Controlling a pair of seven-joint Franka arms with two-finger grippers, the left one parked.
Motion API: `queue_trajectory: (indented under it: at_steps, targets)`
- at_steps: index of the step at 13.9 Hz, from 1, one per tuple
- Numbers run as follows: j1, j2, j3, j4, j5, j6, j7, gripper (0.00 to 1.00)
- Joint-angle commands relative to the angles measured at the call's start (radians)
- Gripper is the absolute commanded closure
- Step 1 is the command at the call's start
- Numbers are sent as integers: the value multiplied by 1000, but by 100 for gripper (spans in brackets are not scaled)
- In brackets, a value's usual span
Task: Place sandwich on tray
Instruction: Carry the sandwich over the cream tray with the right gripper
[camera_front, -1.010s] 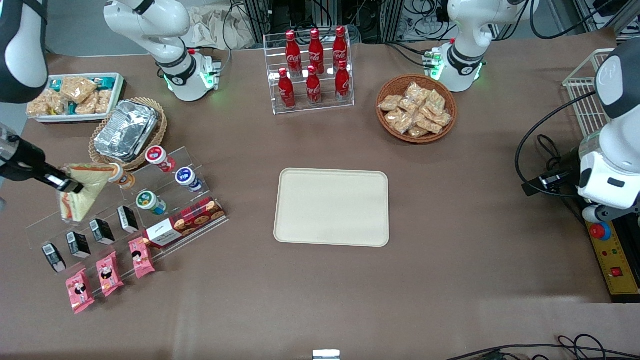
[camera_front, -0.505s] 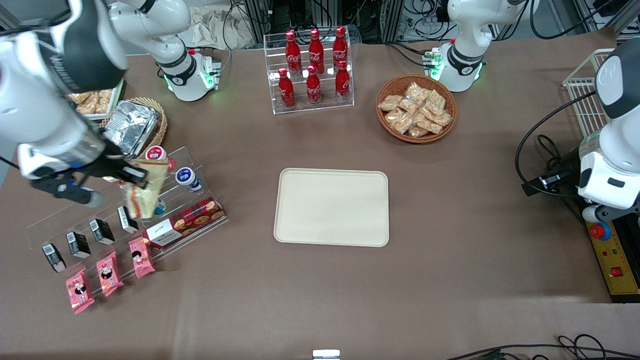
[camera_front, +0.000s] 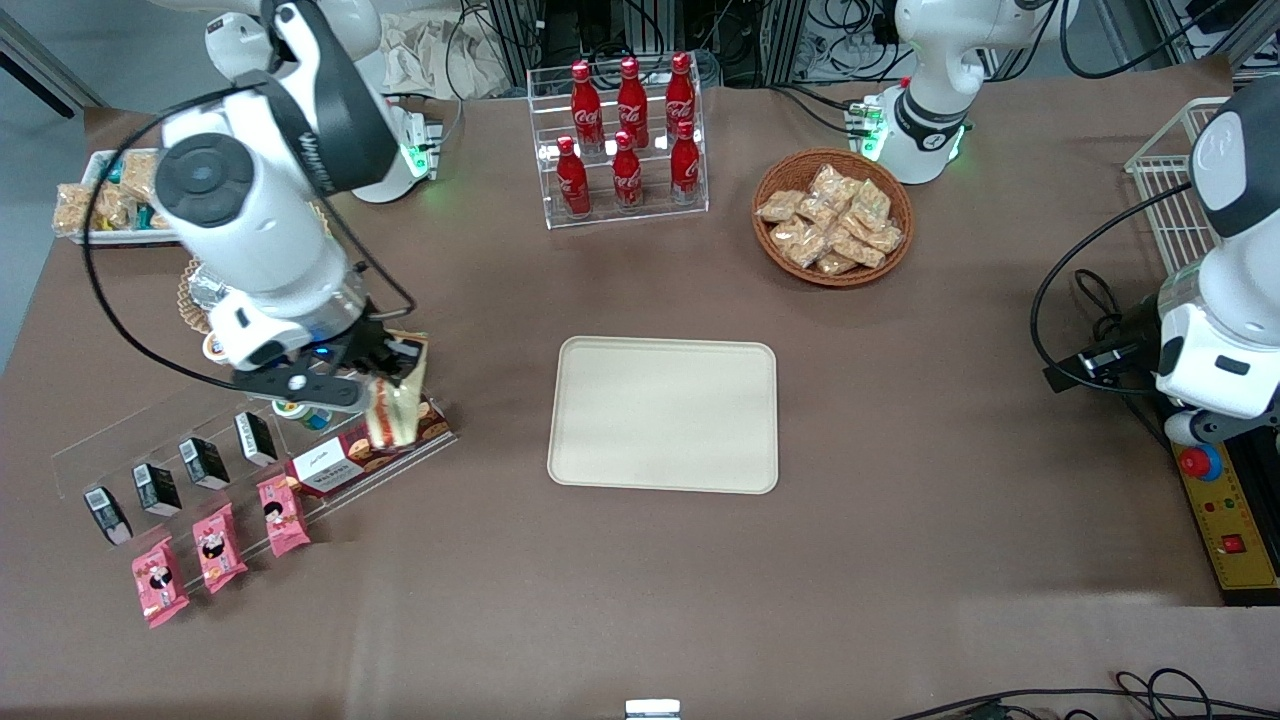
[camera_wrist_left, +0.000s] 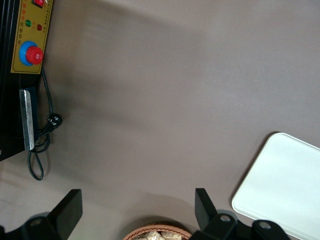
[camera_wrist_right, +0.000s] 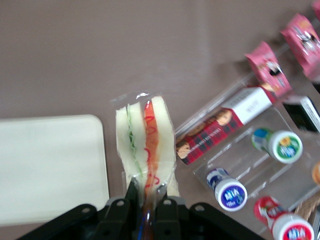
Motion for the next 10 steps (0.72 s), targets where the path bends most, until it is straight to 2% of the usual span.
queue_trajectory:
  at_steps: [1, 7, 10]
  targets:
    - [40, 38, -5, 26, -25, 15, -169, 95]
    - [148, 113, -5, 26, -31, 85, -353, 100]
    - [168, 165, -3, 27, -26, 156, -467, 100]
